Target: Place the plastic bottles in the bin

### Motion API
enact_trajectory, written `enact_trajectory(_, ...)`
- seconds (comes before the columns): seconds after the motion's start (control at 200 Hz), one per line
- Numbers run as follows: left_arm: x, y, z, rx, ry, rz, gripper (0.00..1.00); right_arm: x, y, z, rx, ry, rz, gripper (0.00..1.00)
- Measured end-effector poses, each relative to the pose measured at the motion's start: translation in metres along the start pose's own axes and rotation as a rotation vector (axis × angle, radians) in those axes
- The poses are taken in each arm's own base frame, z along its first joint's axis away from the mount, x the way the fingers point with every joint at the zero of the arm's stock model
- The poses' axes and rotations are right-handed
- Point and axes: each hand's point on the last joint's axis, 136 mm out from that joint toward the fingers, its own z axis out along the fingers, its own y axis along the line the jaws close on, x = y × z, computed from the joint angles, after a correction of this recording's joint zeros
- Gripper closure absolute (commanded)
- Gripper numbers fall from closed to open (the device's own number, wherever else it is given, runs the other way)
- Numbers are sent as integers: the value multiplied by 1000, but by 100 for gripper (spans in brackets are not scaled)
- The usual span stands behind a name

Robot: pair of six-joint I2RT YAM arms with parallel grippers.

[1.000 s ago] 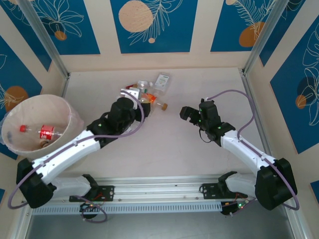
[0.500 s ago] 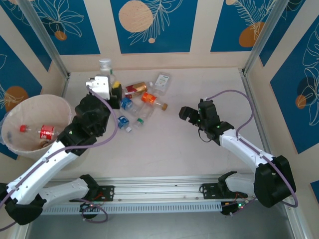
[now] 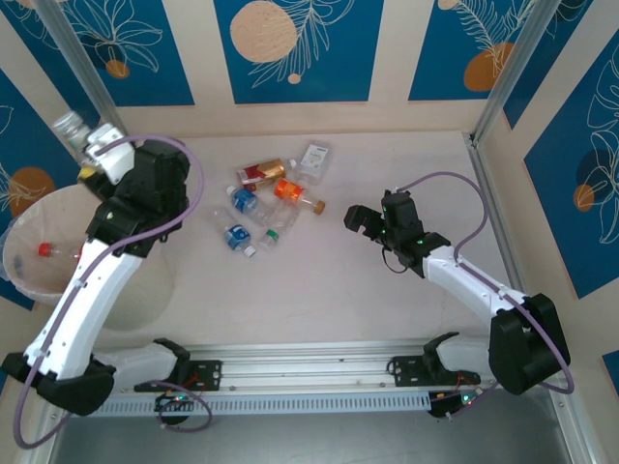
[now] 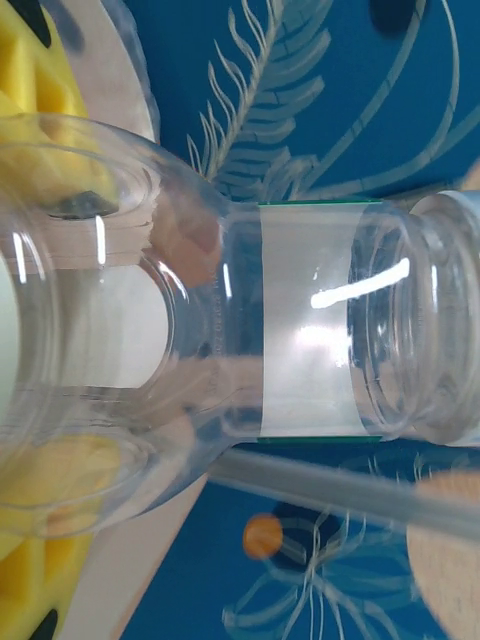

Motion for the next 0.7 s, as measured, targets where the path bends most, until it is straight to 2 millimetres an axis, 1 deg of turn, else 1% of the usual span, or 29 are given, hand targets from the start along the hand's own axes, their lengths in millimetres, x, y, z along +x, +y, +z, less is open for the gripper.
enact_trajectory(0.155, 4, 61, 7, -117, -22, -48, 100, 1, -1, 2, 2, 3, 0, 0)
enact_trajectory(0.195, 6, 73, 8, -144, -26, -55, 100, 2, 0, 3, 1, 8, 0, 0)
enact_trajectory(0.275, 9, 91, 9, -184, -26, -56, 100, 4, 1, 8, -4, 24, 0, 0)
enact_trajectory(0.365, 17, 105, 11, -219, -19, -50, 100, 5, 4, 15, -11, 44, 3, 0)
enact_trajectory(0.445, 31, 114, 16, -247, 6, -28, 100, 3, 10, 19, -23, 55, 3, 0)
enact_trajectory(0.555, 54, 126, 24, -288, 65, 2, 97, -1, 18, 21, -44, 59, 3, 1)
enact_trajectory(0.645, 68, 134, 29, -322, 112, 11, 95, -5, 23, 21, -57, 58, 3, 0)
enact_trajectory(0.7, 76, 138, 31, -340, 139, 16, 90, -7, 25, 20, -61, 56, 2, 0)
